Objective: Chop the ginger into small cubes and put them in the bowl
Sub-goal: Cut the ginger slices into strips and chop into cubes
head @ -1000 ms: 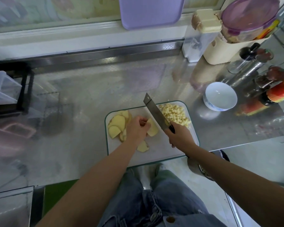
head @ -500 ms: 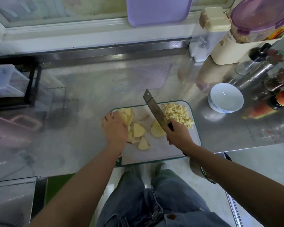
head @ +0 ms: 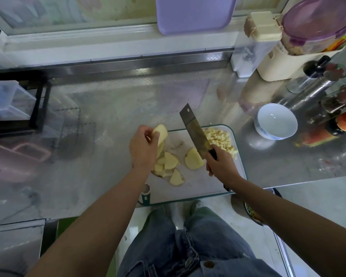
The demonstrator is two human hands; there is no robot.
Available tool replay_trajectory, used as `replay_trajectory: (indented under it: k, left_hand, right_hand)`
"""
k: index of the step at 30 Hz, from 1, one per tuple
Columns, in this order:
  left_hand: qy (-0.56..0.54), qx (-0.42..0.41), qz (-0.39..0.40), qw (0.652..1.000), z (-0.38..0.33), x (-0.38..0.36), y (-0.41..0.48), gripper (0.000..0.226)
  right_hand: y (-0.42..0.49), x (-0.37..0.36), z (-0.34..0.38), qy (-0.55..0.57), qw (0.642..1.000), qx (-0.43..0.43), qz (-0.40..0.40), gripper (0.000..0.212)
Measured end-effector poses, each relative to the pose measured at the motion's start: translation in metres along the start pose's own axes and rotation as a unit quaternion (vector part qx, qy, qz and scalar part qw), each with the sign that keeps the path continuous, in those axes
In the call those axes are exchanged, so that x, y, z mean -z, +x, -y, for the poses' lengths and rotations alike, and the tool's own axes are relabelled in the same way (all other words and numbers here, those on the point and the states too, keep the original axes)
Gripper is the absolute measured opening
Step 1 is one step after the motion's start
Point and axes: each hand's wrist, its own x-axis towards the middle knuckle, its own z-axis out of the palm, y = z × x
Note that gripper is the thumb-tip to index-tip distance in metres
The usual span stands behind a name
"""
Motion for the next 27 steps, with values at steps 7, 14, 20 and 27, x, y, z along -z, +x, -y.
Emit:
replay_trajectory:
  k: [7,14,20,27]
  left_hand:
    - [-0.123,0.173,0.145,0.966,-0.022,-0.042,-0.032,0.022]
    - [0.02,0.216,0.217,0.952,-0.018,-0.065,-0.066,0.028]
    - [0.162,0.128,0.234,0.95,-0.024,-0.061,-0.061,0.032]
    - [0.159,0.125,0.208,0.957,-0.026,-0.064,-0.062,0.032]
  right_hand:
    - [-0.003,0.017,-0.01,0.04,0.997,-0.005,-0.064,0.018]
    - [-0.011,0.024,-0.027,0.038,0.998,-0.013,-0.041,0.012]
    - [-0.015,0.025,-0.032,0.013,1.0,0.001,-0.019,0.01]
    - [-0.013,0.028,-0.038,0.002,1.0,0.002,-0.01,0.01]
